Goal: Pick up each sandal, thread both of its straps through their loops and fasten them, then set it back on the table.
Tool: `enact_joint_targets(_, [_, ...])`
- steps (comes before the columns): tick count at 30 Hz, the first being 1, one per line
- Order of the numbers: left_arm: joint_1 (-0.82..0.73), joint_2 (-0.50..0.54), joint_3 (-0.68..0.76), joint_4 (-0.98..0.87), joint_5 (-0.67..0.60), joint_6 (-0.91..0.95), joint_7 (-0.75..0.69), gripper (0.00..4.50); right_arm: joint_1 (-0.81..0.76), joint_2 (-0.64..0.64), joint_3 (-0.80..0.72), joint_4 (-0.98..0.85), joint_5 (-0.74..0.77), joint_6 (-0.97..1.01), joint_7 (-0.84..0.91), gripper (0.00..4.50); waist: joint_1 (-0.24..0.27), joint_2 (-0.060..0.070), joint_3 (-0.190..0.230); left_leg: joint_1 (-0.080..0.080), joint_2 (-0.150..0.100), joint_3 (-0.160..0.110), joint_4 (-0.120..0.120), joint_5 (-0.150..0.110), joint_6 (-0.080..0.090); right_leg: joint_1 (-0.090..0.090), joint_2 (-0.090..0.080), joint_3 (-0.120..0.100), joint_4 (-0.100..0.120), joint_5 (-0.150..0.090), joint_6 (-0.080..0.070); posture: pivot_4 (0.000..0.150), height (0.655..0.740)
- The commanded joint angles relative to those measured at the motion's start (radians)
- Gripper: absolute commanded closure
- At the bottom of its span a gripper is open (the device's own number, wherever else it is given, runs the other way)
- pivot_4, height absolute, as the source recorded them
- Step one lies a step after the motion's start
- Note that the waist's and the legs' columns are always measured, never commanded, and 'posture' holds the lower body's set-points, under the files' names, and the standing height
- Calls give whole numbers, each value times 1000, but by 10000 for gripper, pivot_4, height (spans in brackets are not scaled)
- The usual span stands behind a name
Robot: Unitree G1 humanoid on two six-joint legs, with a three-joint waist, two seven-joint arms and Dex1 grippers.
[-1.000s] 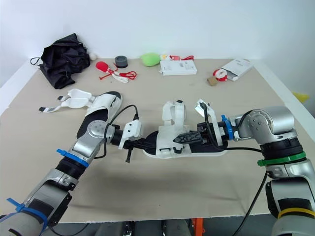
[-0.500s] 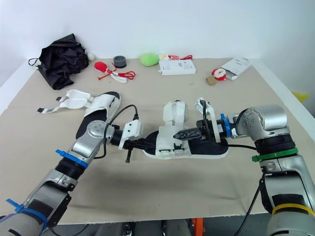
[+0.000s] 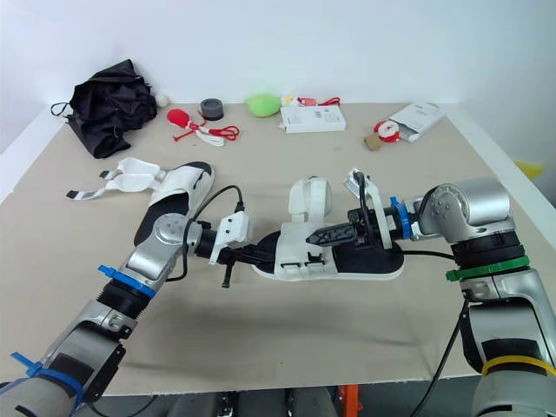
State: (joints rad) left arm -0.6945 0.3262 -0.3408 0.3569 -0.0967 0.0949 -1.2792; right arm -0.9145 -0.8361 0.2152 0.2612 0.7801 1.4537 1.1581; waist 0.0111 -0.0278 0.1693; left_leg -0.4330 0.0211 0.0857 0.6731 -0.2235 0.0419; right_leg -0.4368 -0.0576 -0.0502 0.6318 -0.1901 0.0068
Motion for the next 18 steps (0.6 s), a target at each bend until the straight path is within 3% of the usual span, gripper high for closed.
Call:
enact_joint_targets(1, [31, 11, -40, 30, 29, 26, -11, 45000, -4, -16, -15, -10, -2, -5, 29, 44296, 0, 0, 0, 0, 0, 0, 0, 0, 0, 0, 0, 0, 0, 0, 0, 1500, 7400])
enact_joint_targets(12, [38, 16, -40, 20, 29, 33, -8, 45000, 15, -11, 4, -30, -16, -3, 37, 44296, 0, 0, 0, 0, 0, 0, 0, 0, 0, 0, 0, 1, 0, 0, 0, 1500, 7400])
enact_joint_targets(18, [43, 15, -41, 12, 28, 39, -3, 45000, 59, -20, 160, -40, -141, -57, -6, 44296, 0, 0, -4, 0, 0, 0, 0, 0, 0, 0, 0, 0, 0, 0, 0, 1500, 7400])
